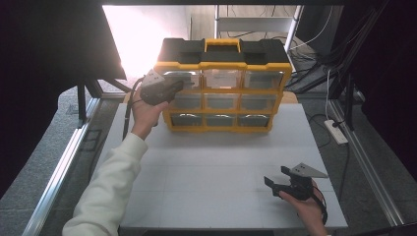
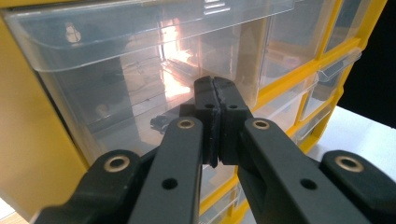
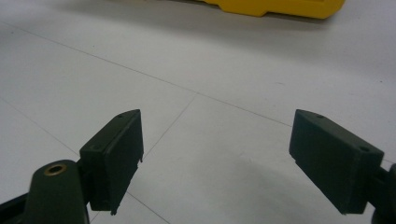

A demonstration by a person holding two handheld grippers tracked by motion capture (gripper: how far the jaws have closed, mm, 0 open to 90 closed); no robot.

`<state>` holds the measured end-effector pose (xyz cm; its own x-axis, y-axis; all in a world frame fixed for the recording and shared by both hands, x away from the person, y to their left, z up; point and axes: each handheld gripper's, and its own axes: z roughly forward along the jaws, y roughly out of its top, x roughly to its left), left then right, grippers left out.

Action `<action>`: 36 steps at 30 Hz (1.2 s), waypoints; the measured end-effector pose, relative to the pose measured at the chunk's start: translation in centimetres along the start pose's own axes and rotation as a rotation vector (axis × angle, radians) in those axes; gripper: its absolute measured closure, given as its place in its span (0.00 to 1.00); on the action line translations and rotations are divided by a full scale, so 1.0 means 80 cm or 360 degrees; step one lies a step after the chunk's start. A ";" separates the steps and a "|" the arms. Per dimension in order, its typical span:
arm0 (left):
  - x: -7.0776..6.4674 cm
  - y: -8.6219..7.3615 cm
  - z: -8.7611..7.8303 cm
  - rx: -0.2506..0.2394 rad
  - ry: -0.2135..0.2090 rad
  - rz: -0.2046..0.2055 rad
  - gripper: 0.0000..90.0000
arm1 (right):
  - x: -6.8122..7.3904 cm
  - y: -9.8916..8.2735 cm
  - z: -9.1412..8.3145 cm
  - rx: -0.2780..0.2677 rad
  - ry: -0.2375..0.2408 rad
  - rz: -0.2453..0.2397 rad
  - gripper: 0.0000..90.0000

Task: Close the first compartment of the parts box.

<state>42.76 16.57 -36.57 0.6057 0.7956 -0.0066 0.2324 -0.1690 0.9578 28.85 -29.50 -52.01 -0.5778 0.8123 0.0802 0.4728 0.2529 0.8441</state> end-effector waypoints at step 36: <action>-0.031 -0.091 -0.105 -0.0049 -0.0065 0.0111 0.96 | 0.001 -0.001 0.000 0.0004 -0.0005 0.0005 0.20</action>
<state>33.20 20.71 -41.09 0.6505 0.7579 0.0493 0.1656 -0.2048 0.9647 28.78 -29.44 -52.09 -0.5742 0.8147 0.0809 0.4760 0.2518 0.8426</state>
